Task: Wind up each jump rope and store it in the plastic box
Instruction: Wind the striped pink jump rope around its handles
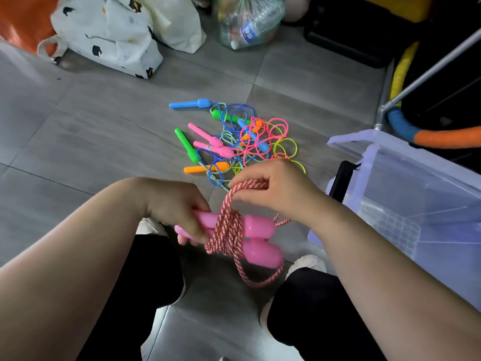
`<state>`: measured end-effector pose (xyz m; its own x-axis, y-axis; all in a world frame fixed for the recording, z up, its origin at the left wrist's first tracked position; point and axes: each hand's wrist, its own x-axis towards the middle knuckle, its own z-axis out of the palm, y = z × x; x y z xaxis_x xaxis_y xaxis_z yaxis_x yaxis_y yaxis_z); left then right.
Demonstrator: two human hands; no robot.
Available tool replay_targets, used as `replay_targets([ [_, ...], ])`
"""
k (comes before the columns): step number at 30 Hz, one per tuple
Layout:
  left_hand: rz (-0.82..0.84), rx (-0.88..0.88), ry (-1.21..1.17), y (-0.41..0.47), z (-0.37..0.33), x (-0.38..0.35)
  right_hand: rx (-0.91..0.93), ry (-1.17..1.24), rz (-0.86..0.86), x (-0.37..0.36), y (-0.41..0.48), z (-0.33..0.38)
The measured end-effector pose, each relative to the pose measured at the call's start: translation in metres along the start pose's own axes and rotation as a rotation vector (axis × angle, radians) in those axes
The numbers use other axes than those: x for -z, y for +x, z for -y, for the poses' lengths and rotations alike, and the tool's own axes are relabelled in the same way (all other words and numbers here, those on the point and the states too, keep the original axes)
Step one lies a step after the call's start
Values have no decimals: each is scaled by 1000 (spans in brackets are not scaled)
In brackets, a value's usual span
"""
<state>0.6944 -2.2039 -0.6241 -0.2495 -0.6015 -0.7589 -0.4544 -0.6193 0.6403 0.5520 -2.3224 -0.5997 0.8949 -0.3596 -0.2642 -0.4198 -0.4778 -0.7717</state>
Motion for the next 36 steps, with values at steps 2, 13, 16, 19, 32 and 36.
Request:
replay_targets([
  [2, 85, -78, -47, -4, -3, 1, 5, 127, -13, 2, 2, 0],
  [13, -259, -362, -651, -17, -15, 9, -259, 333, -59, -3, 9, -22],
  [16, -488, -244, -835, -13, -17, 10, -196, 256, -1, -14, 16, -16],
  [19, -689, -150, -913, -11, -16, 13, -155, 141, 57, -20, 15, -20],
  [32, -862, 294, 42, 5, 8, 16, -28, -212, 39, -1, 2, -4],
  [36, -483, 204, 272, 9, 4, 5, -27, -144, -9, 6, -1, -2],
])
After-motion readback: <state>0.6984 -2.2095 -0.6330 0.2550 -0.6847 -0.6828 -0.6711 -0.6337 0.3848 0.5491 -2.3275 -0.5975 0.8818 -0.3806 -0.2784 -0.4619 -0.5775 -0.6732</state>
